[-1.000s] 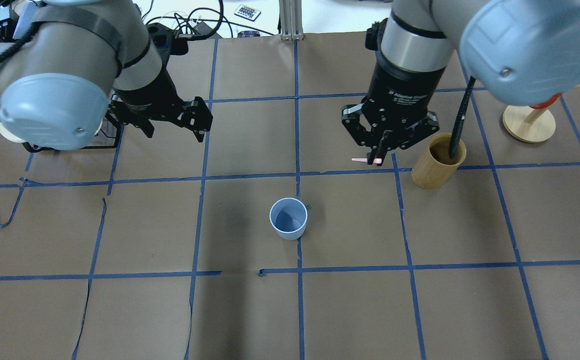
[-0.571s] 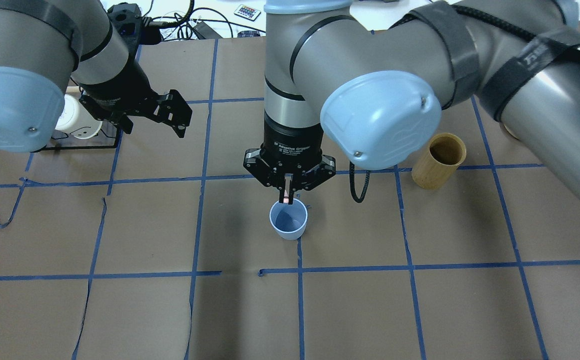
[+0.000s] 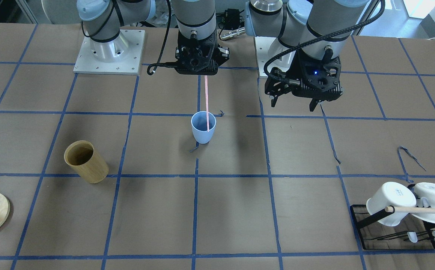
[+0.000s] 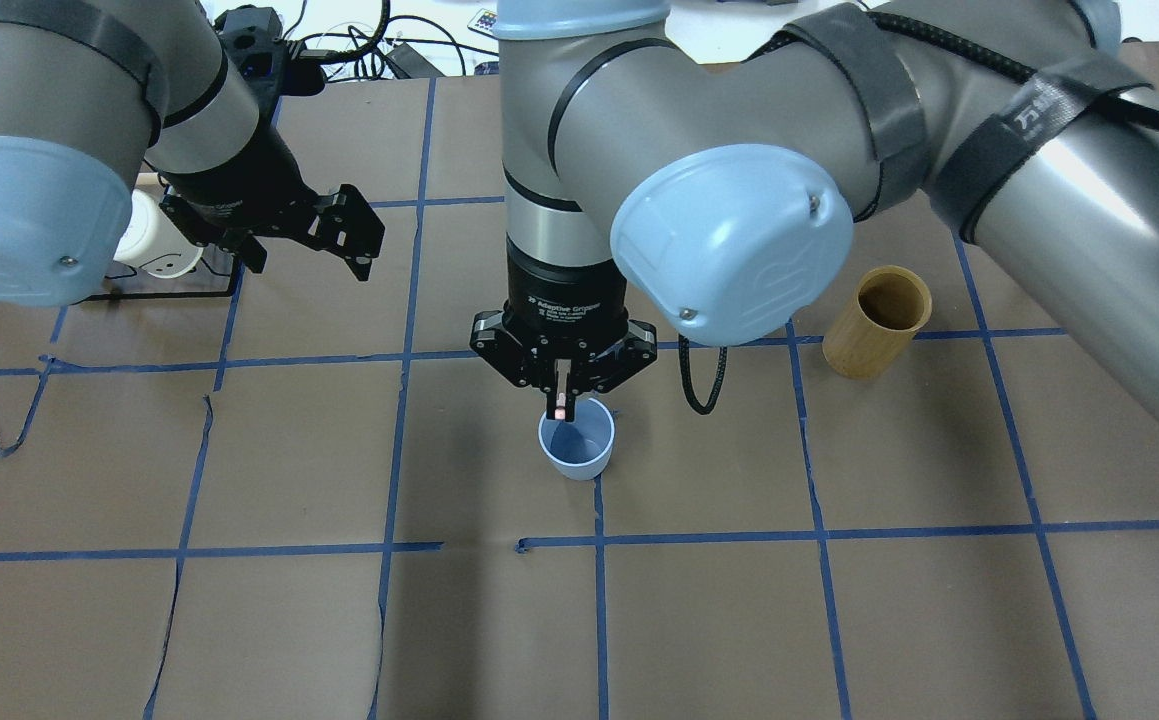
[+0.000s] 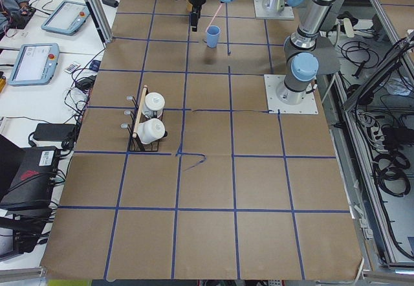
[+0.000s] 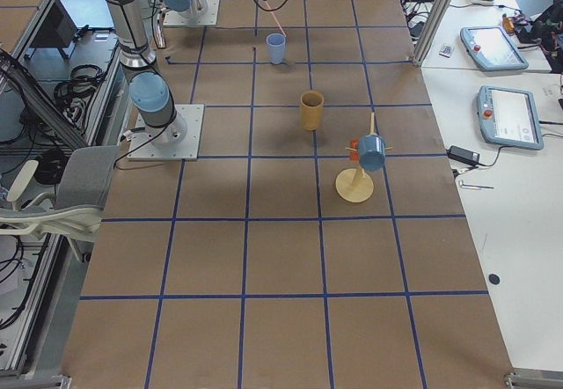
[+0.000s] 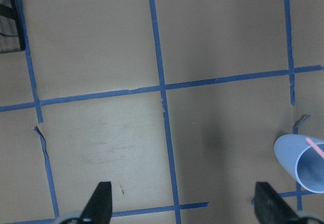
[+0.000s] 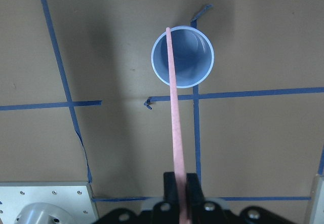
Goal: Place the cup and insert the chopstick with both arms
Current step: 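Move the right gripper over the blue cup and lower the chopstick into it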
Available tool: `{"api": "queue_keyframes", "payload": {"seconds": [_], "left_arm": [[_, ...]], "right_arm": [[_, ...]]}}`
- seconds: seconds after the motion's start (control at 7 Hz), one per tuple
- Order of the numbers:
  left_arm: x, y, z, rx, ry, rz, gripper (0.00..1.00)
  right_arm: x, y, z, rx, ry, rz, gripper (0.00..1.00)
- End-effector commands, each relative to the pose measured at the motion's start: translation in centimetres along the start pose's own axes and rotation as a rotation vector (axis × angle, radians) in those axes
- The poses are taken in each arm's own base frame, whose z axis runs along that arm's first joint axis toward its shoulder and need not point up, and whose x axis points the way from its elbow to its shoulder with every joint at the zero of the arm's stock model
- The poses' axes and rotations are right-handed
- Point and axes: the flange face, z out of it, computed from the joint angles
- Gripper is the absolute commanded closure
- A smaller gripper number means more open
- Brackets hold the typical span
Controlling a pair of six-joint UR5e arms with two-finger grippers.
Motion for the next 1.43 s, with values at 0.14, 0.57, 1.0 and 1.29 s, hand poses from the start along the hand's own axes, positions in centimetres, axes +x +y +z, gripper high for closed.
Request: {"api": "queue_keyframes", "payload": {"seconds": [0.14,0.57,1.0,1.29], "left_arm": [[0.1,0.1,0.1,-0.004,-0.001,0.001,0.00],[0.1,0.2,0.1,-0.002,-0.001,0.003,0.00],[0.2,-0.1,-0.3,0.012,0.004,-0.002,0.00],[0.1,-0.5,-0.5,0.035,0.001,-0.012,0.00]], "right_arm": [[-0.1,1.3,0.1,-0.040,0.062,-0.006,1.00],[-0.1,0.7,1.5,-0.067,0.076,0.000,1.00],[-0.2,0.3,2.2,-0.071,0.078,-0.001,0.42],[-0.1,0.4,1.6,-0.061,0.073,-0.006,0.20]]}}
